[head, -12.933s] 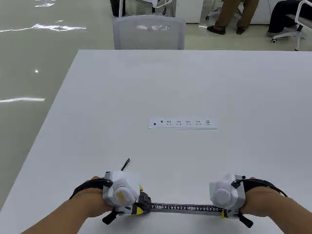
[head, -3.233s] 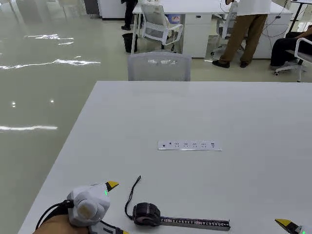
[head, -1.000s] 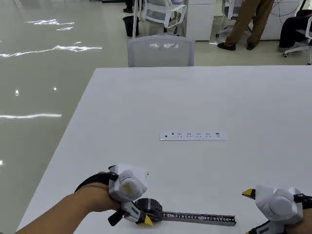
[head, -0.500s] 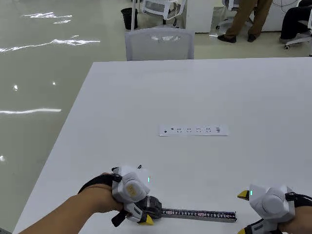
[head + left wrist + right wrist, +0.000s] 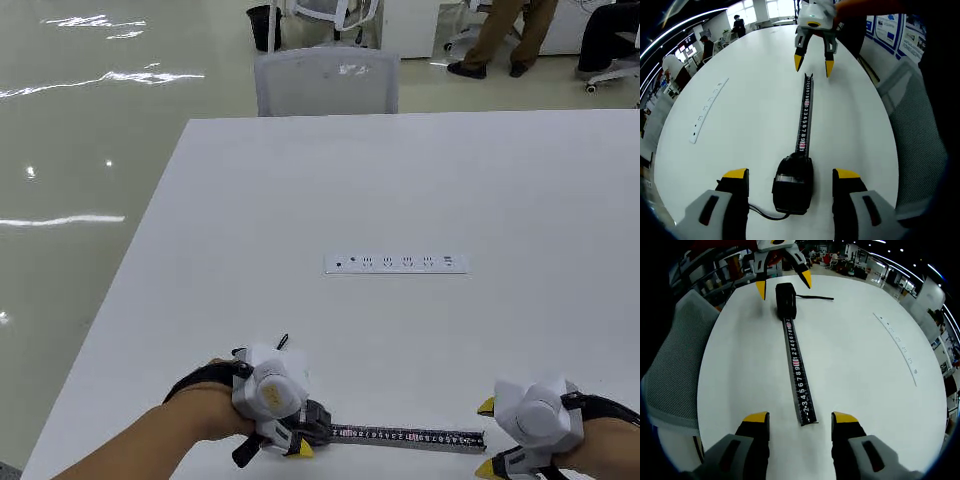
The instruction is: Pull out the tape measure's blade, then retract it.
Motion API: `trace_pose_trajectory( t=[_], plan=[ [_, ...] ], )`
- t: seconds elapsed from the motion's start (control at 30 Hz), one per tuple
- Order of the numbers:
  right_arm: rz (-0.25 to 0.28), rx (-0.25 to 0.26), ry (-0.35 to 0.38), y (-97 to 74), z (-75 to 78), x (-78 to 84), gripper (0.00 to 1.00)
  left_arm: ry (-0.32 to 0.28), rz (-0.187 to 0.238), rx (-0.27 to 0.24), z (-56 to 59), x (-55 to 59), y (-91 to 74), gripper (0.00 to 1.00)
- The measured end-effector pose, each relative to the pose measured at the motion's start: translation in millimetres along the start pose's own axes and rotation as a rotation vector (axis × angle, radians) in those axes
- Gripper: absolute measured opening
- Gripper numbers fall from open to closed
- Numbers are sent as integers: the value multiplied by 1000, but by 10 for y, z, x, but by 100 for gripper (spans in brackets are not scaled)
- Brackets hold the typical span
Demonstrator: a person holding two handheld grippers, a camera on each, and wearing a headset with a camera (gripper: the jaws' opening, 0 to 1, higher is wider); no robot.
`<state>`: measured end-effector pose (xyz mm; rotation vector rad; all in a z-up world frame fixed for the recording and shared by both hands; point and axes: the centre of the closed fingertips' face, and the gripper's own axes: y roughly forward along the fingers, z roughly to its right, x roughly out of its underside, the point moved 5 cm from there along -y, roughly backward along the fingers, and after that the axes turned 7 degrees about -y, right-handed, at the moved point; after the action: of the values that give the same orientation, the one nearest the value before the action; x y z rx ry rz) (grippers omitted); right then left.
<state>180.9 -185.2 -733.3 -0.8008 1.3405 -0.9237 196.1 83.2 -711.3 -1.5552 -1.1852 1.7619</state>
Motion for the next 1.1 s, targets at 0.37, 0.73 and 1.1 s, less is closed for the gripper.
trace_pose_trajectory(
  t=[0.37,0.73,1.1],
  plan=[
    [-11,-12,0,145,105,101,43,-26,-6,7,13,20,75,55],
    [-49,-25,-1,162,75,159,32,-25,-16,-3,-20,56,133,43],
    [-90,-15,-16,230,93,208,25,-8,-36,6,-21,76,164,36]
  ],
)
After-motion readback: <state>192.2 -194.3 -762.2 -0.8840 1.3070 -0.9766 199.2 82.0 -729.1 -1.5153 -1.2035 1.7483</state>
